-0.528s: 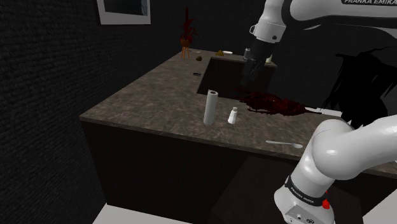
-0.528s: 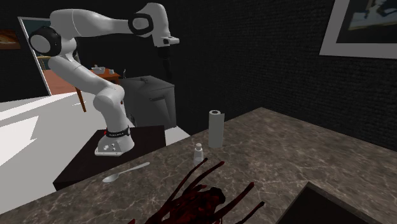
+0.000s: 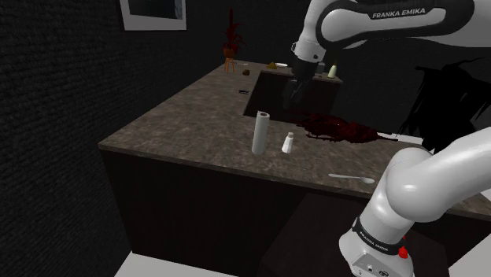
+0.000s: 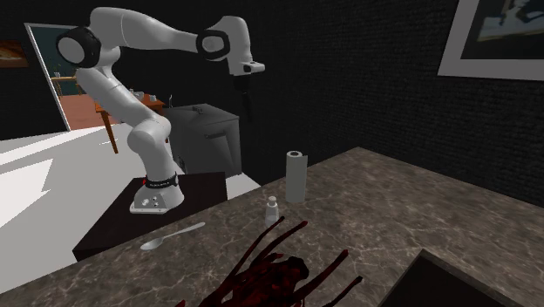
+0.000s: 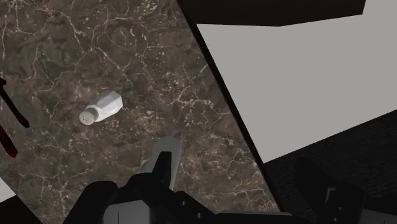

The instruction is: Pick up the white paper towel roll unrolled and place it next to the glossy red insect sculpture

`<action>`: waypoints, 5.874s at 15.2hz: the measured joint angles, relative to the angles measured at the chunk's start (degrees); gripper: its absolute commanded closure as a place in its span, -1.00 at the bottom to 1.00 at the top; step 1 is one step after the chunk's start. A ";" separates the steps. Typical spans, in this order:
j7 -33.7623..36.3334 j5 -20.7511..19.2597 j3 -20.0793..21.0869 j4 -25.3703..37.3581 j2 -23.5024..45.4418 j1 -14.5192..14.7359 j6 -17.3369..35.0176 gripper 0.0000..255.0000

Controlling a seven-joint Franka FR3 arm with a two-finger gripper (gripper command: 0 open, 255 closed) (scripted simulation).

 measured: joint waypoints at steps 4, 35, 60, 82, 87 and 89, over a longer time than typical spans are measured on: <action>-2.45 -0.83 -2.44 2.17 7.64 -0.58 5.15 -1.00; -9.52 1.92 -7.38 13.51 35.35 -1.84 20.38 1.00; -9.63 1.29 -7.16 23.76 31.33 -1.68 6.20 1.00; -10.50 1.80 -7.02 41.80 32.35 -1.54 -10.83 1.00; -10.90 2.15 -7.10 47.69 33.76 -1.59 -15.32 1.00; -11.05 2.24 -7.14 49.63 34.10 -1.63 -16.94 1.00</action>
